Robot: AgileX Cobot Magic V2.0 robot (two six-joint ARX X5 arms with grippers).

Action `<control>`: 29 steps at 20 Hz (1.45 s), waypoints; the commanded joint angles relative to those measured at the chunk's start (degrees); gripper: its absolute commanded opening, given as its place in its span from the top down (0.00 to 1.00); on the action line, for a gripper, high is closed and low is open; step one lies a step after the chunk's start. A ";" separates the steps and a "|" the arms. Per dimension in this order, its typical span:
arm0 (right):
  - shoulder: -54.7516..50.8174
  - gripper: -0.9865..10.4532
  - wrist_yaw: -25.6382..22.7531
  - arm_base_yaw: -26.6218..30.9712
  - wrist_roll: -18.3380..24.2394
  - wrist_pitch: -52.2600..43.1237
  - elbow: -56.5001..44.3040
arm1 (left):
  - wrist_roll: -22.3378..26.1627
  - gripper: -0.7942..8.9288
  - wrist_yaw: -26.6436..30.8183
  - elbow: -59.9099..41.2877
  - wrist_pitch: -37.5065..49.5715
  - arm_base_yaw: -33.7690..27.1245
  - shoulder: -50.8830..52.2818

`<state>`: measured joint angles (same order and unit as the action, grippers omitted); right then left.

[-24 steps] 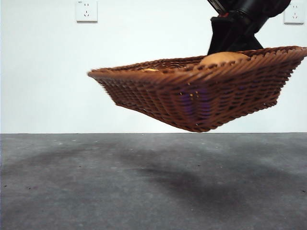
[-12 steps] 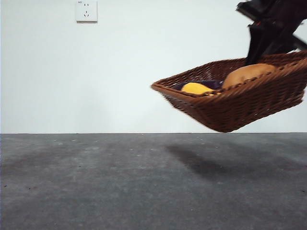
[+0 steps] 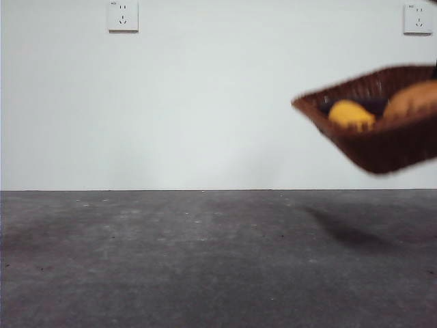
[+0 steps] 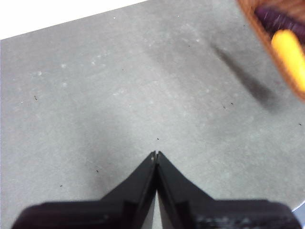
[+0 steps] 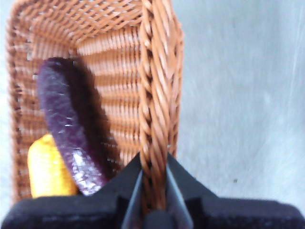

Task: Help me put the vegetables on the table into the basket

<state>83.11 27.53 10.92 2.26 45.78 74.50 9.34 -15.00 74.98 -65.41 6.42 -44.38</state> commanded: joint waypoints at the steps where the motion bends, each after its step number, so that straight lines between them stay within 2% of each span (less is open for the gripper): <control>1: -0.02 0.92 2.82 0.00 -0.74 -4.48 -4.42 | -0.28 0.93 -0.07 -0.35 0.39 -0.17 0.02; 5: 3.19 0.92 3.28 -0.07 -1.16 -9.27 -7.34 | -0.31 0.93 -0.26 -0.35 0.28 -0.17 -0.13; 8: 8.02 0.92 5.33 -0.15 -0.63 -10.64 -7.34 | -0.31 0.93 -0.44 -0.35 0.31 -0.17 -0.13; 12: 12.98 0.92 5.18 -2.75 -0.28 -12.11 -7.89 | -0.33 0.93 -0.42 -0.35 0.33 -0.17 -0.24; 16: 15.02 0.92 -0.09 -3.45 -0.77 -14.47 -10.99 | -0.33 0.93 -0.39 -0.35 0.28 -0.17 -0.24; 19: 15.02 0.92 -0.77 -2.16 -0.92 -16.83 -13.75 | -0.33 0.93 -0.42 -0.35 0.31 -0.17 -0.26; 29: 15.67 0.92 -1.36 -2.64 -0.50 -21.20 -13.84 | -0.31 0.93 -0.44 -0.35 0.26 -0.17 -0.26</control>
<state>97.91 26.83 8.27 0.64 25.71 61.14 9.34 -15.25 74.98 -65.41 6.42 -44.77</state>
